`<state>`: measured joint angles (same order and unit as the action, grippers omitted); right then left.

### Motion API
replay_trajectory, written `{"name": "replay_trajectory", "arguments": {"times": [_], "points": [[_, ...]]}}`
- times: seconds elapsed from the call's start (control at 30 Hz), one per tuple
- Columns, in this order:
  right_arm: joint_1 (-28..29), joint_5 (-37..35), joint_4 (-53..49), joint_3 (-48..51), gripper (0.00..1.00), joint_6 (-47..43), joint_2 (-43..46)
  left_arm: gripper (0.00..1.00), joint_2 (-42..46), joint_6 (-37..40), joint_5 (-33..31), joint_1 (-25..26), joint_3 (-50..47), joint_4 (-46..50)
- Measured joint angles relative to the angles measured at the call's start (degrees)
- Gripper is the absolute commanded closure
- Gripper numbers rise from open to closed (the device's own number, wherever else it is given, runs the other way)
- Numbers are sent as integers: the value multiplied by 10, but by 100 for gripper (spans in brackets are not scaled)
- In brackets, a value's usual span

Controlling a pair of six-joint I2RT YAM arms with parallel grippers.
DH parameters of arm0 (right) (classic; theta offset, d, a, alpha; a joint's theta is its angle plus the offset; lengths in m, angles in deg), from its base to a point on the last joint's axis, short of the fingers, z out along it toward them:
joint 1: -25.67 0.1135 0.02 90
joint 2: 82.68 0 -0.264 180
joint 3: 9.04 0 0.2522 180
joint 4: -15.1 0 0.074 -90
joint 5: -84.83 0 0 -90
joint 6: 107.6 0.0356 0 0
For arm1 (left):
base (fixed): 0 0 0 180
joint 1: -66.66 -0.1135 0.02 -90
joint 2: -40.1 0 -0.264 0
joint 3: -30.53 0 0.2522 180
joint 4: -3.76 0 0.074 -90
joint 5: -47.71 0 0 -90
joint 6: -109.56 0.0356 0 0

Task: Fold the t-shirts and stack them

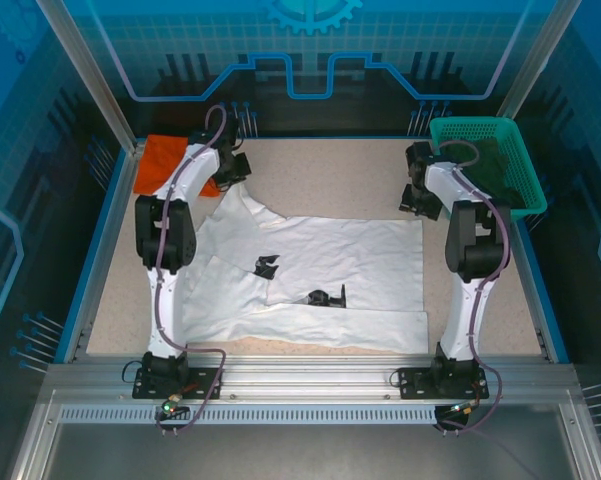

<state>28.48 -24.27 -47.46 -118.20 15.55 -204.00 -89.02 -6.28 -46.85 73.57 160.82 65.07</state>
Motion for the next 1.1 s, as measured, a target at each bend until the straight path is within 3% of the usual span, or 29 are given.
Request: {"name": "replay_trajectory", "arguments": {"times": [0.27,0.57,0.87,1.1], "points": [[0,-2,8,38,49,27,-2,100,95,-40,21,3,-118,-42],[0,1,19,39,52,45,-9,100,128,-58,34,13,-158,-61],[-2,14,19,12,64,59,-32,100,148,-58,35,17,-165,-63],[-3,29,28,12,80,62,-32,100,161,-58,35,17,-171,-63]]}}
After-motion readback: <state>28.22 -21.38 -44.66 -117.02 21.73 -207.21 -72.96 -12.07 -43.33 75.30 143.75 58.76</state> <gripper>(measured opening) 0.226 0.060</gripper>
